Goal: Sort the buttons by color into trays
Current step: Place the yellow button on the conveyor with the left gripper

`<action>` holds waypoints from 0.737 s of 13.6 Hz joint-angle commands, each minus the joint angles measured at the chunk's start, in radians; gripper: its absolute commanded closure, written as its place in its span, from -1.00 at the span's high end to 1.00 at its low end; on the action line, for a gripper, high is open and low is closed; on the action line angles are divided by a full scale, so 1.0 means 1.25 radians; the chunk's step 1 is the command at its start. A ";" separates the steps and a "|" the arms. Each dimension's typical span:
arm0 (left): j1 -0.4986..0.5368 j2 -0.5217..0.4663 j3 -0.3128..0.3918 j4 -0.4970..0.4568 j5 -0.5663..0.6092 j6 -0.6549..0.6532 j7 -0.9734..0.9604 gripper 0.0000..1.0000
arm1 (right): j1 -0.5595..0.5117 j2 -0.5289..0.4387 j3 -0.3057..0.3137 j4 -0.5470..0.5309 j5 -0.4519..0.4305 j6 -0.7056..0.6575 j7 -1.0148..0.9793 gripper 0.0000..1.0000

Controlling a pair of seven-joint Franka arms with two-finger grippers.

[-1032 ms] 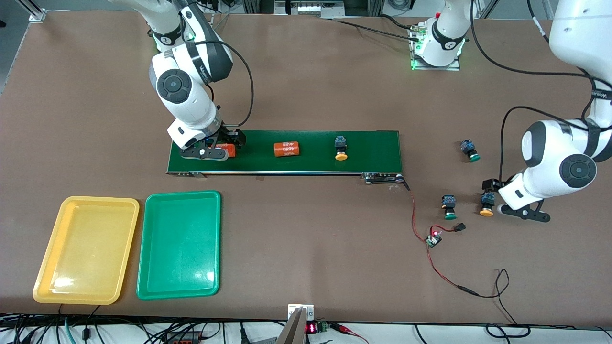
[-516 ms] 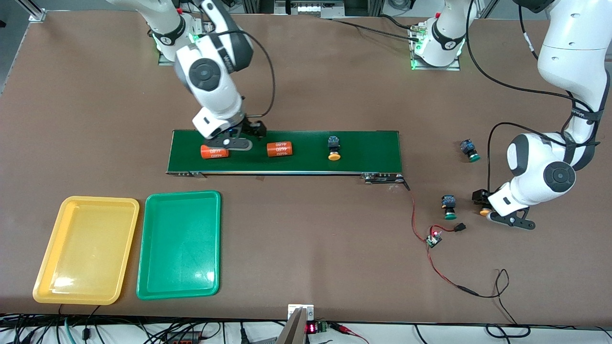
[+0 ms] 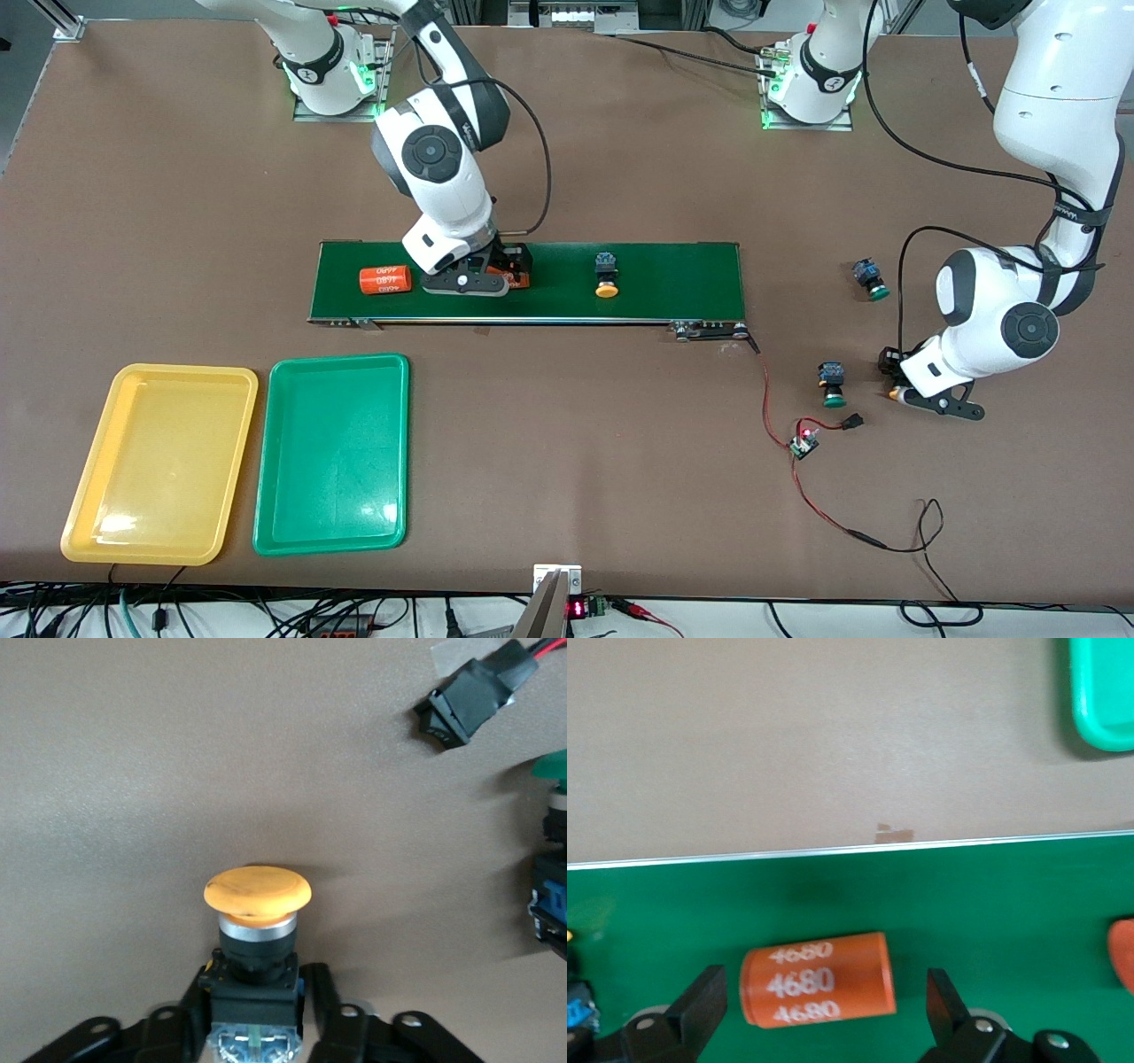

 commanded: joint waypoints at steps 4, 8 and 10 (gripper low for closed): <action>-0.042 -0.078 -0.003 0.026 -0.066 -0.229 0.012 -0.40 | 0.019 0.014 -0.013 0.021 0.014 -0.012 0.012 1.00; -0.124 -0.107 -0.011 0.170 -0.210 -0.521 -0.076 -0.42 | 0.022 0.015 -0.001 0.018 0.023 -0.066 0.050 1.00; -0.133 -0.123 -0.072 0.180 -0.220 -0.542 -0.191 -0.42 | 0.027 0.010 0.022 0.012 0.023 -0.087 0.058 1.00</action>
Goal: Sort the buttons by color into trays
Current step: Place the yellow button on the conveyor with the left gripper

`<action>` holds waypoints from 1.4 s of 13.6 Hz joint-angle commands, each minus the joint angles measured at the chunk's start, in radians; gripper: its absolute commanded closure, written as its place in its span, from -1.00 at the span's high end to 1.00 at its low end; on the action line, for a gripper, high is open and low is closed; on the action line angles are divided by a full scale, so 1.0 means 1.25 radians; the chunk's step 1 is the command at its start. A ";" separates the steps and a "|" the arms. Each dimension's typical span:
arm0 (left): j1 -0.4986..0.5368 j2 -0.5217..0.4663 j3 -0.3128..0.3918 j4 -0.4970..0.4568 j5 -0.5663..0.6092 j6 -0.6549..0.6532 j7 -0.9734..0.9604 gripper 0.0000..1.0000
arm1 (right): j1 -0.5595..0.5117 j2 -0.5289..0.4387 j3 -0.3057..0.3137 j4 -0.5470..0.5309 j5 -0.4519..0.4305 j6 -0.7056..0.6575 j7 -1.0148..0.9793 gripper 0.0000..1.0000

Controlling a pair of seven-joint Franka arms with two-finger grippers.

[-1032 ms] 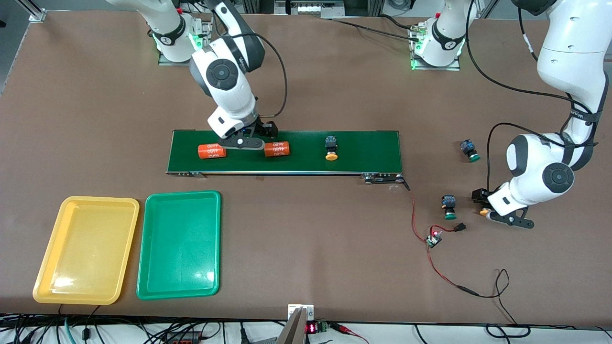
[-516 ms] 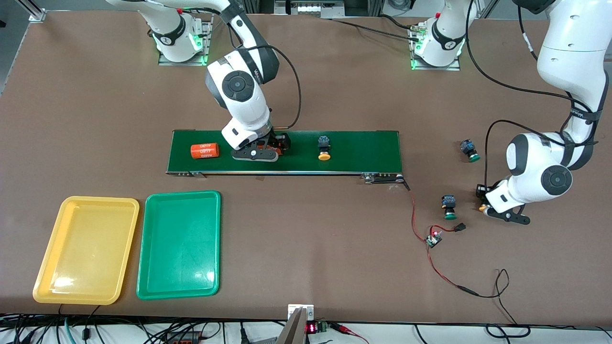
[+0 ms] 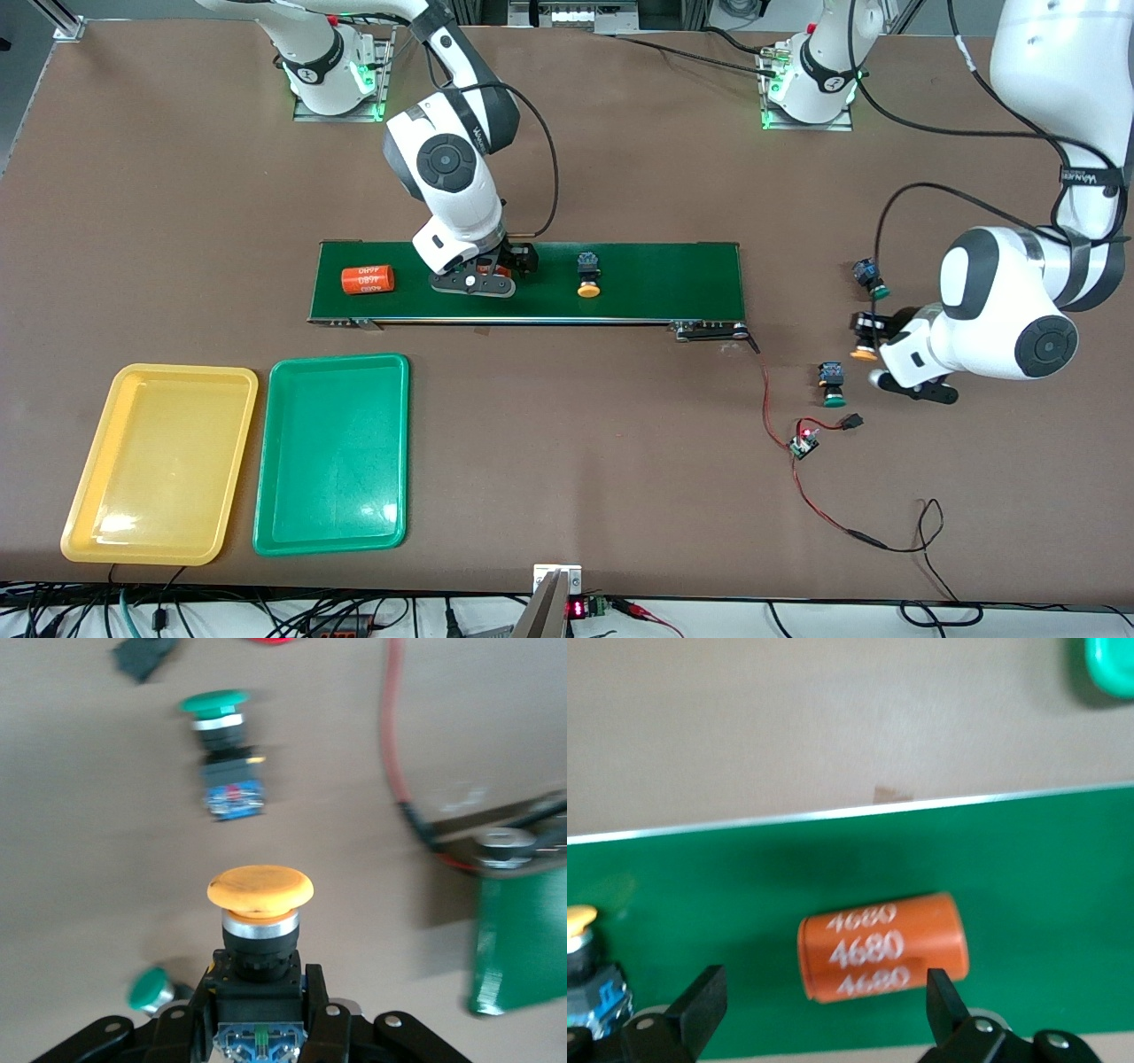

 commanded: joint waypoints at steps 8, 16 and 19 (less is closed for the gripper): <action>-0.015 -0.048 -0.298 -0.131 -0.012 0.134 -0.517 -0.49 | 0.008 -0.009 0.034 0.006 -0.003 -0.019 -0.028 1.00; -0.014 -0.091 -0.355 -0.357 -0.012 0.432 -0.552 0.71 | 0.011 0.020 0.034 0.006 -0.005 0.033 -0.025 1.00; -0.003 -0.095 -0.357 -0.349 -0.013 0.426 -0.560 1.00 | 0.011 0.028 0.034 0.006 -0.005 0.049 -0.020 1.00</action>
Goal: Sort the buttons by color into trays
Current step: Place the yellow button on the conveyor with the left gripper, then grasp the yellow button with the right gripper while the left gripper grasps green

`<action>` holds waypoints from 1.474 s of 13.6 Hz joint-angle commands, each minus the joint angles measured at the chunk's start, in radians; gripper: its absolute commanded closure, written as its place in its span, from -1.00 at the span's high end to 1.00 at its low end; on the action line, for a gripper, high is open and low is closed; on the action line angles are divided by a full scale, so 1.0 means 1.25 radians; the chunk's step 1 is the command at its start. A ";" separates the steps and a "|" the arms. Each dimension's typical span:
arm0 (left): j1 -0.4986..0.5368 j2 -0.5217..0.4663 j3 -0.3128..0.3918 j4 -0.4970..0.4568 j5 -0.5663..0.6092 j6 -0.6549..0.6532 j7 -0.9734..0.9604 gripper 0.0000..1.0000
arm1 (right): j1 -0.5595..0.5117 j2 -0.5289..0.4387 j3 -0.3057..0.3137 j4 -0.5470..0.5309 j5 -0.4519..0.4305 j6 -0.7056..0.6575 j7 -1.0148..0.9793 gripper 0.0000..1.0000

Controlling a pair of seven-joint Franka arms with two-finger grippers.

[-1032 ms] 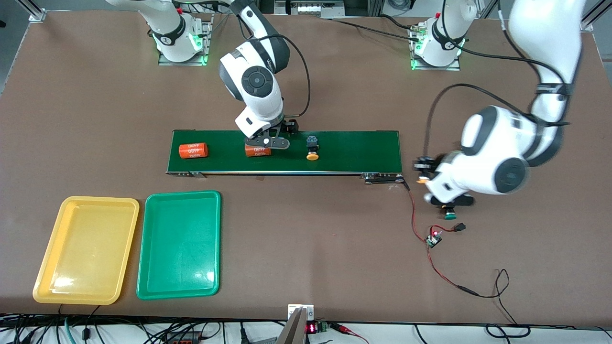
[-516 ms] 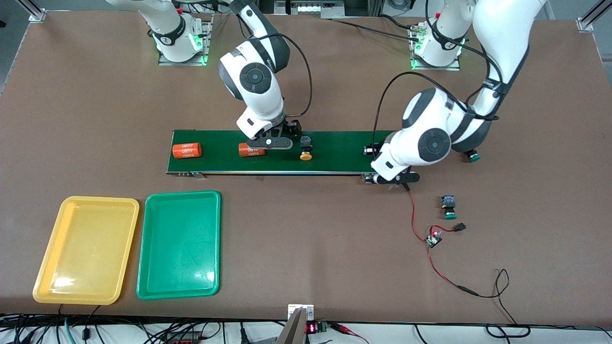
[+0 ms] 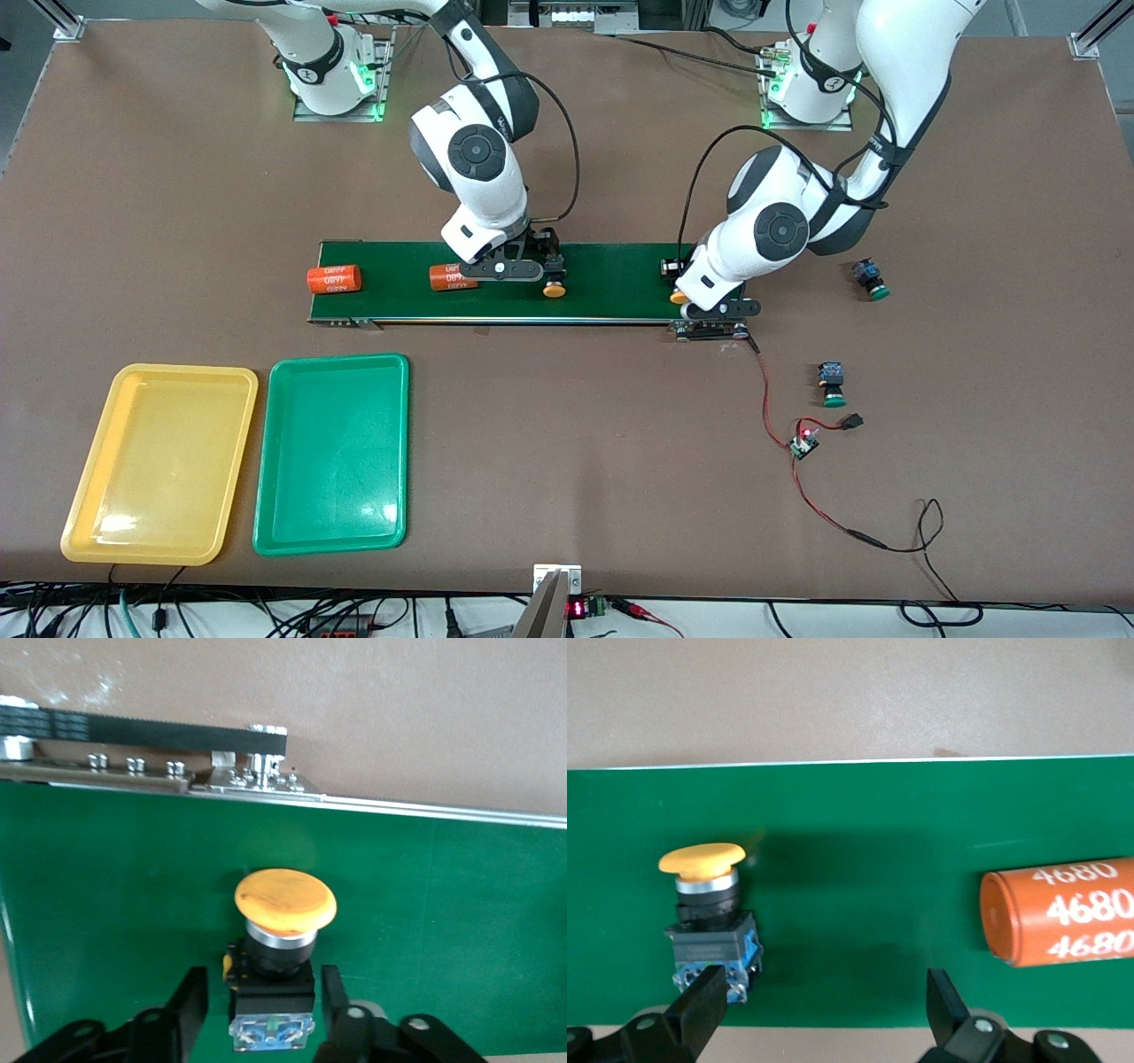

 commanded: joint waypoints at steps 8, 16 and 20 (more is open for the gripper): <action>0.038 -0.049 0.158 0.226 0.000 -0.351 0.171 1.00 | 0.003 0.013 0.002 0.004 -0.004 0.022 -0.001 1.00; 0.038 0.139 0.279 0.274 0.232 -0.062 0.378 1.00 | 0.021 0.040 0.001 -0.011 -0.003 0.067 -0.003 0.06; 0.040 0.179 0.307 0.225 0.233 0.095 0.413 1.00 | 0.021 0.039 -0.005 -0.031 -0.004 0.097 -0.009 -1.00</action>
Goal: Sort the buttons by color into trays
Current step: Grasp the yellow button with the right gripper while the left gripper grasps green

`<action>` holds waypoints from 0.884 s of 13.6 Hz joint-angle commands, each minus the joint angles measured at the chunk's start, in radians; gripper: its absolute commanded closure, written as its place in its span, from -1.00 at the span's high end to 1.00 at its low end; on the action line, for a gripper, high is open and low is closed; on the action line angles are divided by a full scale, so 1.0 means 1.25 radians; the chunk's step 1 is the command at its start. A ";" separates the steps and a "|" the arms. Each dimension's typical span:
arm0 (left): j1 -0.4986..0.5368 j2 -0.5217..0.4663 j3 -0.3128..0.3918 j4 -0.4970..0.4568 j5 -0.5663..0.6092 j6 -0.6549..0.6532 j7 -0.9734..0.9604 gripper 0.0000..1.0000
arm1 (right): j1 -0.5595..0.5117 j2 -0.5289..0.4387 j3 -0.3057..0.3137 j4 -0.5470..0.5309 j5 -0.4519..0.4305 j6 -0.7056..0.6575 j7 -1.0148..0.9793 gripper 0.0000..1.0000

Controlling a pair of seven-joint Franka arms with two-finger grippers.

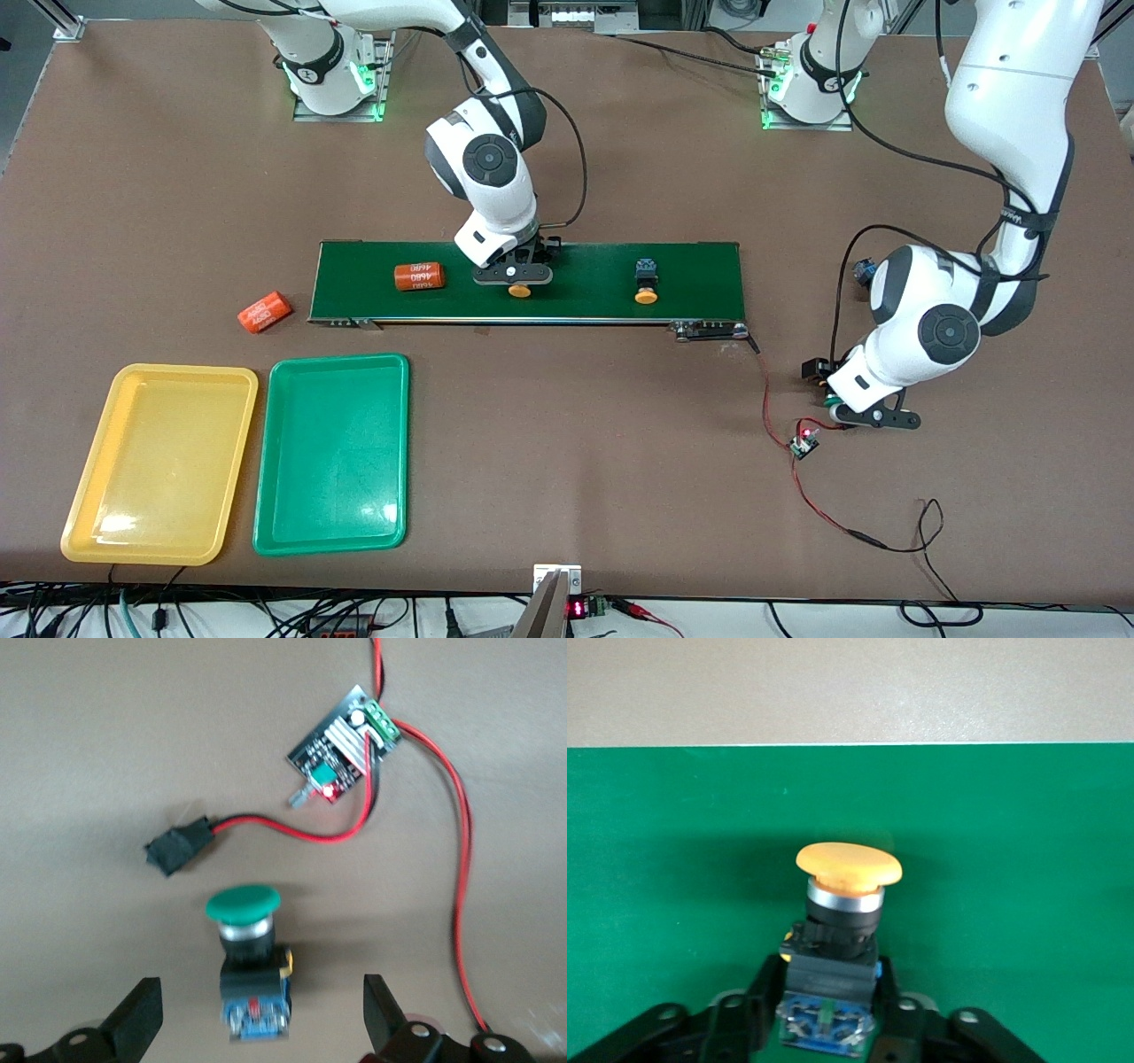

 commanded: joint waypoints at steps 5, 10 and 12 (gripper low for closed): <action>-0.003 0.024 0.025 -0.037 0.011 0.057 0.056 0.76 | -0.009 -0.073 -0.078 0.000 -0.002 -0.051 -0.042 -1.00; 0.007 0.008 0.024 -0.066 0.005 0.038 0.048 -0.60 | -0.246 -0.196 -0.099 0.046 -0.005 -0.234 -0.310 -1.00; 0.000 -0.018 0.014 -0.053 0.003 -0.038 0.045 -0.81 | -0.352 -0.199 -0.098 0.072 -0.002 -0.285 -0.433 -1.00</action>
